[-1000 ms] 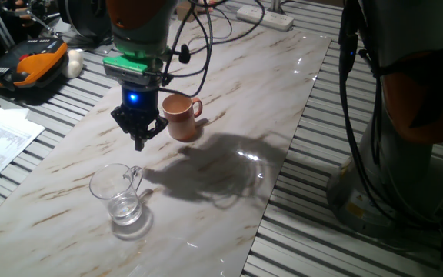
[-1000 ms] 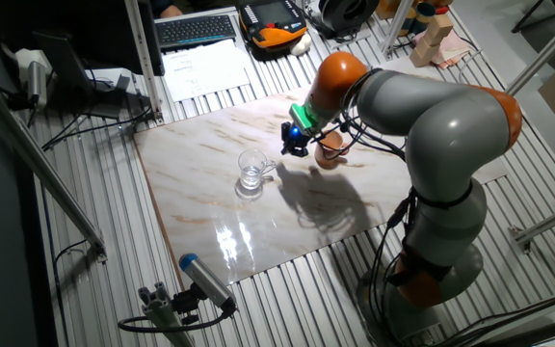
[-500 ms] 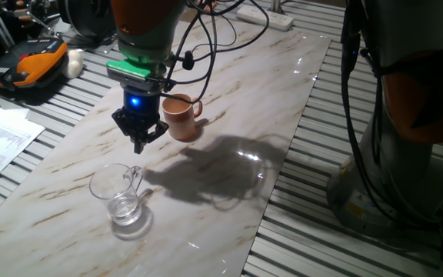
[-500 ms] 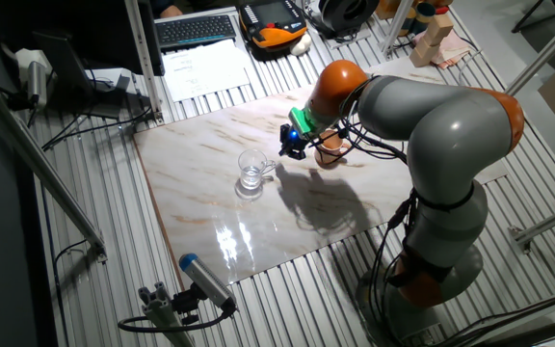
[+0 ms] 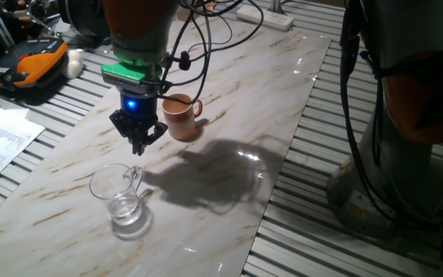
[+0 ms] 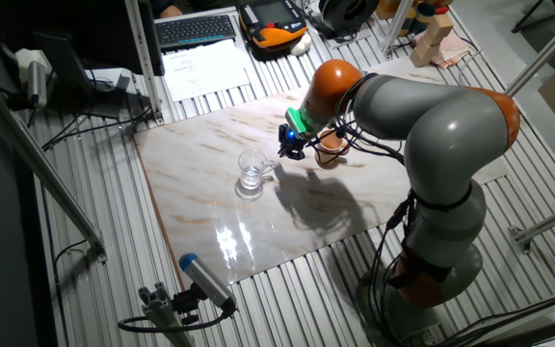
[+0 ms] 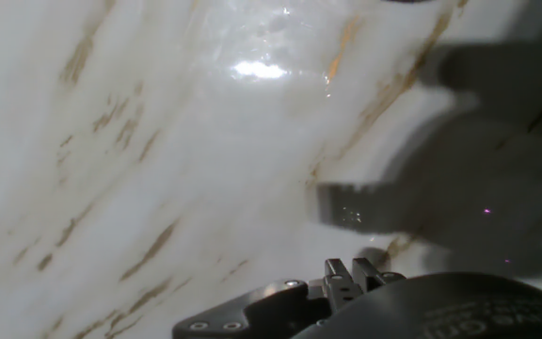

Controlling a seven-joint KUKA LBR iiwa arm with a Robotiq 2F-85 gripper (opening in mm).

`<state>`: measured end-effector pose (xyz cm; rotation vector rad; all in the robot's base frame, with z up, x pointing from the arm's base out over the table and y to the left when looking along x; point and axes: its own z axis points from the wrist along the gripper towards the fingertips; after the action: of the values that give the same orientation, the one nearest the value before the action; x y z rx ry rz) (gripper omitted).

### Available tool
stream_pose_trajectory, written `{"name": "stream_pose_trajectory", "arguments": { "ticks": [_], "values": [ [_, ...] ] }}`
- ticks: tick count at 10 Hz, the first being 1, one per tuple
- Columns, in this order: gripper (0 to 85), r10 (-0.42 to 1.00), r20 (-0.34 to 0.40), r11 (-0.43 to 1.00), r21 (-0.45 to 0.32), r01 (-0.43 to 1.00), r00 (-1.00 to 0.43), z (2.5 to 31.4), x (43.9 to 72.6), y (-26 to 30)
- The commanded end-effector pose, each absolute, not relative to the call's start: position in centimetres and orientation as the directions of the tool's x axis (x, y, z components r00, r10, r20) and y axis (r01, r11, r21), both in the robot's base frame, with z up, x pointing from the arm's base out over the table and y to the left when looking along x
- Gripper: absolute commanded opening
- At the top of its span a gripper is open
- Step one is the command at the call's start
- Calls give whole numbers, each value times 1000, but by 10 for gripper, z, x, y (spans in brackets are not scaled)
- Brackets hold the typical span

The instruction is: Pour the water from one cup into another empty cup

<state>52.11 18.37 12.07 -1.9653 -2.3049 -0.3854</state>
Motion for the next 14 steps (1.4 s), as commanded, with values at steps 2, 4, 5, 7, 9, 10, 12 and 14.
{"name": "stream_pose_trajectory", "arguments": {
  "ticks": [2,4,5,7,9,10,12,14],
  "values": [
    [170,962,225,128,137,982,-157,119,521,185],
    [340,965,225,101,149,984,-134,115,522,186],
    [340,964,239,77,169,983,-117,115,522,187],
    [340,964,252,39,193,980,-88,115,522,191],
    [340,960,269,22,210,977,-79,114,521,192],
    [340,959,274,18,214,977,-78,114,522,192],
    [340,958,275,19,210,978,-78,114,524,196],
    [170,961,266,26,193,981,-78,118,526,202]
  ]
}}
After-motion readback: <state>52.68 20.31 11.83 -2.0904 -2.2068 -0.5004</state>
